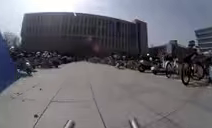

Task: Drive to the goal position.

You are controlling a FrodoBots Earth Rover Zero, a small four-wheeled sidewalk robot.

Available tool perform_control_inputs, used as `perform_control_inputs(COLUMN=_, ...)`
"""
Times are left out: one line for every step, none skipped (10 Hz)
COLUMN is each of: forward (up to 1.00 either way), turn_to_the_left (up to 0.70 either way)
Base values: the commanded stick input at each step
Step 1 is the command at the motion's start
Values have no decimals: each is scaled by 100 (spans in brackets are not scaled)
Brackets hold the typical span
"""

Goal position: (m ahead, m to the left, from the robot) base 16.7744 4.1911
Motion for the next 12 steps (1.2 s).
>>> perform_control_inputs(forward=100, turn_to_the_left=11)
perform_control_inputs(forward=100, turn_to_the_left=0)
perform_control_inputs(forward=100, turn_to_the_left=0)
perform_control_inputs(forward=100, turn_to_the_left=0)
perform_control_inputs(forward=100, turn_to_the_left=0)
perform_control_inputs(forward=100, turn_to_the_left=0)
perform_control_inputs(forward=100, turn_to_the_left=0)
perform_control_inputs(forward=100, turn_to_the_left=0)
perform_control_inputs(forward=100, turn_to_the_left=0)
perform_control_inputs(forward=100, turn_to_the_left=0)
perform_control_inputs(forward=100, turn_to_the_left=0)
perform_control_inputs(forward=100, turn_to_the_left=0)
